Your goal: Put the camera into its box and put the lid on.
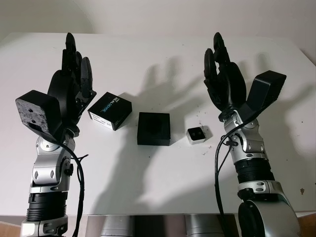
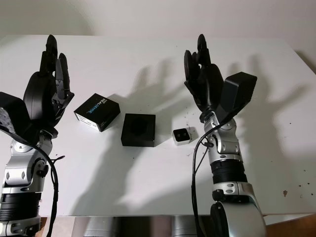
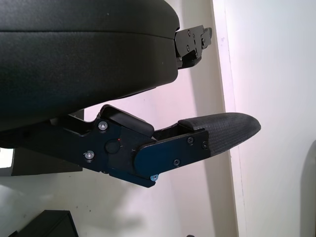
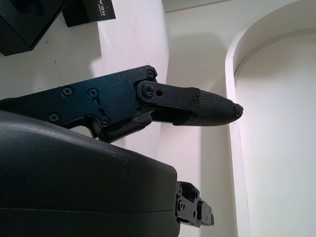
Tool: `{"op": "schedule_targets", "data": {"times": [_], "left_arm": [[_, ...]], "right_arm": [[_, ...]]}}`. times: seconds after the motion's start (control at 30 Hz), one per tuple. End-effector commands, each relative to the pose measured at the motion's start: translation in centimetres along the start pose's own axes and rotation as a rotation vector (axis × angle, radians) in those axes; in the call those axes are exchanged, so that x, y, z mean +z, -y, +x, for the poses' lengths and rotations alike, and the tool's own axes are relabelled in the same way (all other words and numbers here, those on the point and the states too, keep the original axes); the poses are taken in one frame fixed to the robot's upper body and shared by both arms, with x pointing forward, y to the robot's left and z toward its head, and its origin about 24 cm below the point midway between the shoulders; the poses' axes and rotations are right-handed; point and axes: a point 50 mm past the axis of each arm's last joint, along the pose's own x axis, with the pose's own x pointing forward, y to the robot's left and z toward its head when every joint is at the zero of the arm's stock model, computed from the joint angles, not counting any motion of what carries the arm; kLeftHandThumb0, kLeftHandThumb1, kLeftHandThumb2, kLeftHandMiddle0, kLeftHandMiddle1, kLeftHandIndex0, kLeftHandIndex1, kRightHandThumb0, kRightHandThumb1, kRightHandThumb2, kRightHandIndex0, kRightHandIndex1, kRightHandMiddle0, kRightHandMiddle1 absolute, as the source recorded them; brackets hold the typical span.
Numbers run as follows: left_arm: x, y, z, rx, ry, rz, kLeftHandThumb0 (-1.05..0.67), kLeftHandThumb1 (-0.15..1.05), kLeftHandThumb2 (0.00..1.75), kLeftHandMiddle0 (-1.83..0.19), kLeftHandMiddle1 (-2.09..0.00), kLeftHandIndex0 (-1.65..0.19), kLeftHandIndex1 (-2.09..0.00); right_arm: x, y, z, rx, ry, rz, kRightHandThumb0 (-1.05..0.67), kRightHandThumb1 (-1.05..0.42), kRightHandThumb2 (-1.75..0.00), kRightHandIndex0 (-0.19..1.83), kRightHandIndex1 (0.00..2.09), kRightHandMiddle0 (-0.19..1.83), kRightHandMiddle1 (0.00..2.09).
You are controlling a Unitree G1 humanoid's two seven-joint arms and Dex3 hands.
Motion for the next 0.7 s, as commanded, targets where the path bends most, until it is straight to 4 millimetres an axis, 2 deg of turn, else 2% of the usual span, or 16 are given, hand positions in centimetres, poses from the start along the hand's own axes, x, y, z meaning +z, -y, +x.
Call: {"op": "schedule_targets", "data": {"times": [0.0, 0.4, 0.53, 0.67], "left_arm": [[0.7, 0.0, 0.1, -0.002, 0.032, 0.009, -0.78, 1.05, 0.7, 0.19, 0.0, 0.19, 0.0], [0.4, 0.3, 0.3, 0.0, 0.03, 0.001, -0.79, 1.05, 0.7, 0.19, 0.0, 0.19, 0.0], [0.3, 0.3, 0.2, 0.007, 0.043, -0.014, -0.78, 1.05, 0.7, 0.19, 0.0, 0.19, 0.0], [0.1, 0.3, 0.1, 0.011, 0.037, -0.019, -0.79, 1.05, 0.69, 0.19, 0.0, 0.19, 0.0]], "right_arm": [[0.6, -0.1, 0.3, 0.013, 0.022, 0.001, -0.69, -1.05, -0.54, -0.19, 0.0, -0.19, 0.0], [0.7, 0.6, 0.2, 0.021, 0.019, -0.022, -0.68, -1.05, -0.51, -0.19, 0.0, -0.19, 0.0], [1.8, 1.9, -0.1, 0.046, 0.03, -0.128, -0.67, -1.04, -0.17, -0.09, 0.06, -0.03, 0.08], [3.9, 3.4, -0.9, 0.157, 0.032, -0.296, -0.58, -0.97, -0.05, 0.06, 0.13, 0.12, 0.15]]}}
